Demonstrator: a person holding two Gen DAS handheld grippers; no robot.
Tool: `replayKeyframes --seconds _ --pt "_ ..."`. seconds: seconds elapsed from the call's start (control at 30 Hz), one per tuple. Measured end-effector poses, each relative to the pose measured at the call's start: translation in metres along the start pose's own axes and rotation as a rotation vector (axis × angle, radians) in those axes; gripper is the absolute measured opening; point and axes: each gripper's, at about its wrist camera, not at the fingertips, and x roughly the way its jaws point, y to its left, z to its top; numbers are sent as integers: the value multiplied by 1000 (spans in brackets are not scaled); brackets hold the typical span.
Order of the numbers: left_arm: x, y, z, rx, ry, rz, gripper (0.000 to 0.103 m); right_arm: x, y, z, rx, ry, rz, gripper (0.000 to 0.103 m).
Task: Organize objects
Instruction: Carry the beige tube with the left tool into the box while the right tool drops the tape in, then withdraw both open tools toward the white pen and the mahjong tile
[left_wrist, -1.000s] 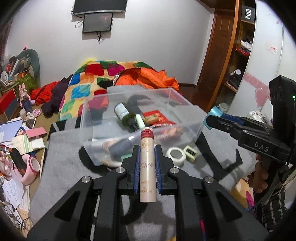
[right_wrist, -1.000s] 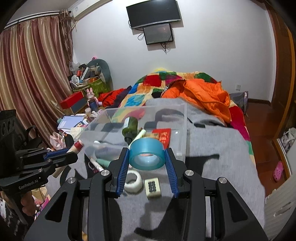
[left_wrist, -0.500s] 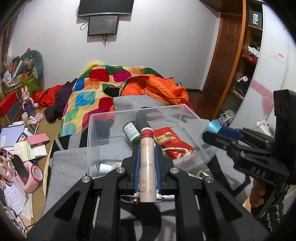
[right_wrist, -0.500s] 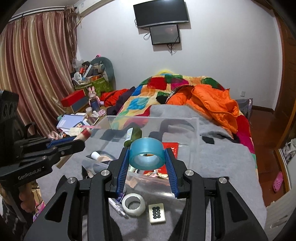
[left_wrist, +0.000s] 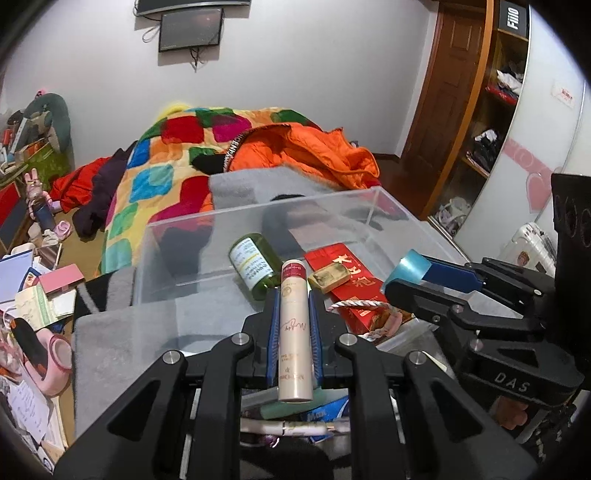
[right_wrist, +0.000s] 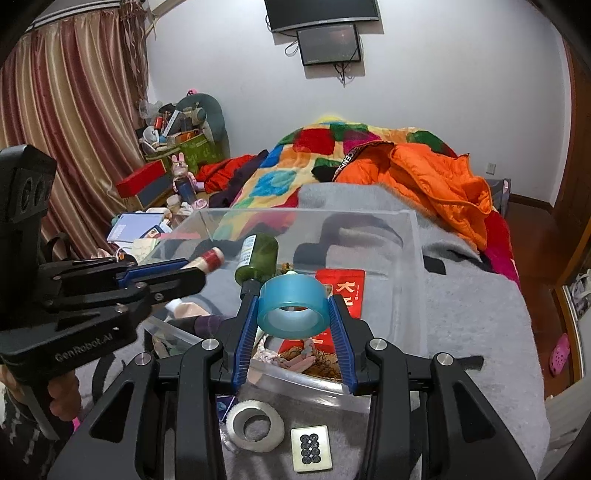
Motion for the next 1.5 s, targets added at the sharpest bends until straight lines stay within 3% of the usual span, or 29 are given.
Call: replayKeyframes --seconds 0.33,0.57,1.13,1.5 --pt "9 -3 -1 -1 8 -13 17 2 0 -5 -14 23 -8 35" --pt "-5 -6 -2 -1 -27 10 51 -10 0 -5 -19 -1 -23 44" --pt "-62 -3 -22 -29 -85 65 90 -63 -6 -21 4 -72 -79 62" --pt "-58 22 -69 -96 11 105 90 -62 -15 -51 17 -15 -105 63"
